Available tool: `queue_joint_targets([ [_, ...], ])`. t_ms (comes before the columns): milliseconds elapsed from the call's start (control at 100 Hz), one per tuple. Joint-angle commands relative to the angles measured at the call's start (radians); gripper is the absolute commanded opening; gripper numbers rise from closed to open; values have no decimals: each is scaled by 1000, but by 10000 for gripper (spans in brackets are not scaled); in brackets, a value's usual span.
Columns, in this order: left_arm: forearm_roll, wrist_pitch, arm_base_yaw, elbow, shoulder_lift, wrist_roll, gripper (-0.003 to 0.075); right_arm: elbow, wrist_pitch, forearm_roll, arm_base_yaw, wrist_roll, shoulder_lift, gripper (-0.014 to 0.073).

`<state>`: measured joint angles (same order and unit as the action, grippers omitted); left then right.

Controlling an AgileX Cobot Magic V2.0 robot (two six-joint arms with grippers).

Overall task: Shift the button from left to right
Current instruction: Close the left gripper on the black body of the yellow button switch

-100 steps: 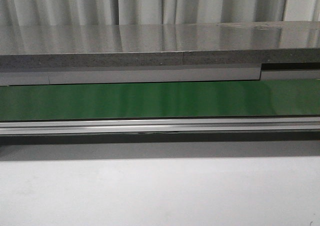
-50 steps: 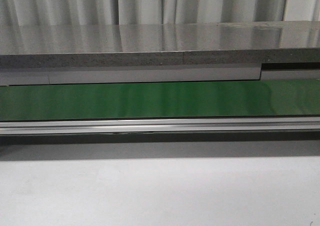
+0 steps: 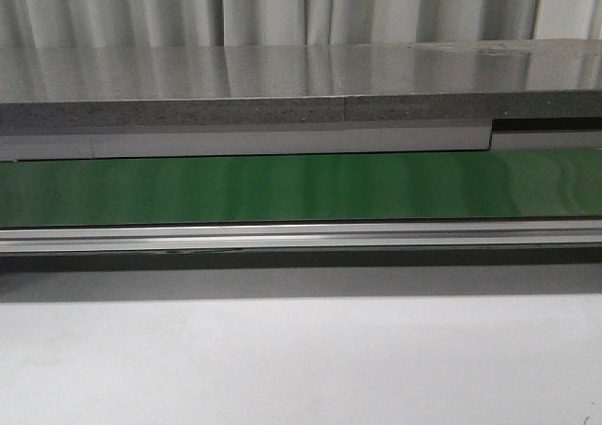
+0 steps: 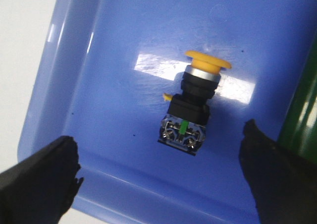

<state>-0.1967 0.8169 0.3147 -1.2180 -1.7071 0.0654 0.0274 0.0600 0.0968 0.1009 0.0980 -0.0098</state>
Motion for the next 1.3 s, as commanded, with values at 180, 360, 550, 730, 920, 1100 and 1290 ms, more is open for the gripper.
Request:
queue_joint_targets([
  [180, 15, -77, 2, -32, -23, -19, 635, -18, -73, -9, 0, -3, -15, -68],
  [360, 15, -93, 2, -33, -59, -21, 635, -18, -73, -9, 0, -3, -15, -68],
  [550, 15, -106, 2, -33, -100, -21, 635, -18, -73, -9, 0, -3, -15, -68],
  [730, 15, -132, 2, -33, -121, -21, 635, -18, -73, -9, 0, -3, -15, -68],
  [920, 19, -146, 12, -33, -144, -21, 635, -18, -73, -9, 0, -3, -15, -68],
  [1100, 24, -147, 35, -33, -168, -21, 635, -18, -73, -9, 0, -3, -15, -68],
  [1290, 26, -163, 41, -33, -172, -21, 594, -18, -73, -9, 0, -3, -15, -68],
])
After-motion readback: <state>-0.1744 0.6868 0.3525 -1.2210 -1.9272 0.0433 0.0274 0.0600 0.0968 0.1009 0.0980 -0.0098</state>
